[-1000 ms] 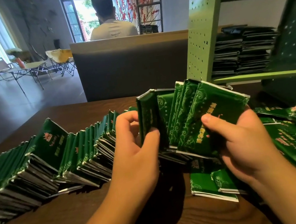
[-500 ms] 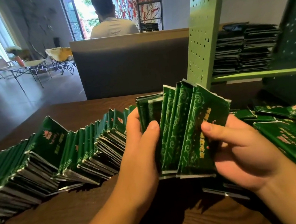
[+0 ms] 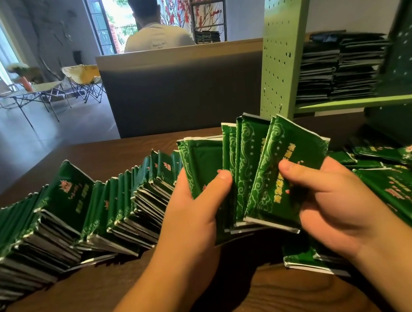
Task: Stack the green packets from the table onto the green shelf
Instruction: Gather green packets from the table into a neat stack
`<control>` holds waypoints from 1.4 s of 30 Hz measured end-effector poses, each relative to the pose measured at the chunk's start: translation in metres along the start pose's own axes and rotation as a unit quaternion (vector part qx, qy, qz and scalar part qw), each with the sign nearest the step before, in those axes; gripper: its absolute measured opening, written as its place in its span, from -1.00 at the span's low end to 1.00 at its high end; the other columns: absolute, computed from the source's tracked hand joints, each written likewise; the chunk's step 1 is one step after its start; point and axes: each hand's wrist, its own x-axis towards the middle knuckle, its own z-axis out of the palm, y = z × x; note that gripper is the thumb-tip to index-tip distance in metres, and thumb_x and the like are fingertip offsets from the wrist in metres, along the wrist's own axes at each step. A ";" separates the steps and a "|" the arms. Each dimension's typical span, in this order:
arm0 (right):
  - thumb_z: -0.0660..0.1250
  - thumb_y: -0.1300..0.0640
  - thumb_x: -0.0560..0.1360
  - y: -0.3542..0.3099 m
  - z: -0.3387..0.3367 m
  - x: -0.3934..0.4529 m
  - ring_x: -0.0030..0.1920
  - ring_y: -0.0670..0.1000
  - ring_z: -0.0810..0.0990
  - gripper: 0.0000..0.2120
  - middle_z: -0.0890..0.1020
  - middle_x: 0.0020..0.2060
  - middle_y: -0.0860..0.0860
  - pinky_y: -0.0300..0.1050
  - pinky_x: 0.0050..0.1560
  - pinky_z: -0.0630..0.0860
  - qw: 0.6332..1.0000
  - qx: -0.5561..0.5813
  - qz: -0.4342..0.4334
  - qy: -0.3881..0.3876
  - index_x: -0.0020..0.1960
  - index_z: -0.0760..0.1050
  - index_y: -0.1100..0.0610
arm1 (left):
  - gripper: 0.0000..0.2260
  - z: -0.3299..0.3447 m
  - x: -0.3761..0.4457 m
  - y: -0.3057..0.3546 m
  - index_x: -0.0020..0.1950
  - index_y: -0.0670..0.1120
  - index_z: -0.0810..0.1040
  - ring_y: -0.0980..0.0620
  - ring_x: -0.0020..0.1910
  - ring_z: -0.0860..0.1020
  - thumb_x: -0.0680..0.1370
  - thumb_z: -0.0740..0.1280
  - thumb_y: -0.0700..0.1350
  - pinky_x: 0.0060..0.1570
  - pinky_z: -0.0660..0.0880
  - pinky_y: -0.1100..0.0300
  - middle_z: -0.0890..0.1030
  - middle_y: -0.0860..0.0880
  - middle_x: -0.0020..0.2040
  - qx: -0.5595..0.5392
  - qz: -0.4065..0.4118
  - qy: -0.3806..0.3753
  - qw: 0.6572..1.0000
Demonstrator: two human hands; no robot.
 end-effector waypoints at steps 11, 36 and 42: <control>0.38 0.30 0.30 0.002 -0.002 0.004 -0.11 0.11 0.73 -0.69 0.72 -0.16 0.15 -0.03 -0.27 0.67 0.999 0.000 0.002 0.038 0.04 0.61 0.23 | -0.59 -0.001 0.000 0.000 0.28 -0.15 0.52 -0.08 -0.15 0.72 0.42 0.37 -0.25 -0.30 0.62 0.13 0.73 -0.15 -0.06 -0.017 0.002 0.000 1.000; 0.44 0.36 0.49 0.007 -0.008 0.007 -0.11 0.14 0.75 -0.85 0.75 -0.14 0.14 0.08 -0.09 0.67 0.973 -0.146 -0.087 0.158 0.00 0.62 0.18 | -0.64 -0.006 0.000 0.001 0.13 0.23 0.60 -0.16 0.07 0.69 0.53 0.36 -0.23 0.10 0.60 -0.28 0.72 -0.06 0.06 0.085 0.041 0.057 0.994; 0.48 0.32 0.47 0.009 -0.008 0.003 -0.13 0.19 0.74 -0.88 0.74 -0.20 0.12 0.23 -0.03 0.68 0.963 -0.196 -0.112 0.149 -0.15 0.64 0.12 | -0.55 -0.004 -0.001 -0.005 0.32 0.21 0.47 0.11 0.25 0.60 0.44 0.38 -0.02 0.25 0.50 0.00 0.64 0.15 0.23 0.168 0.134 0.046 0.976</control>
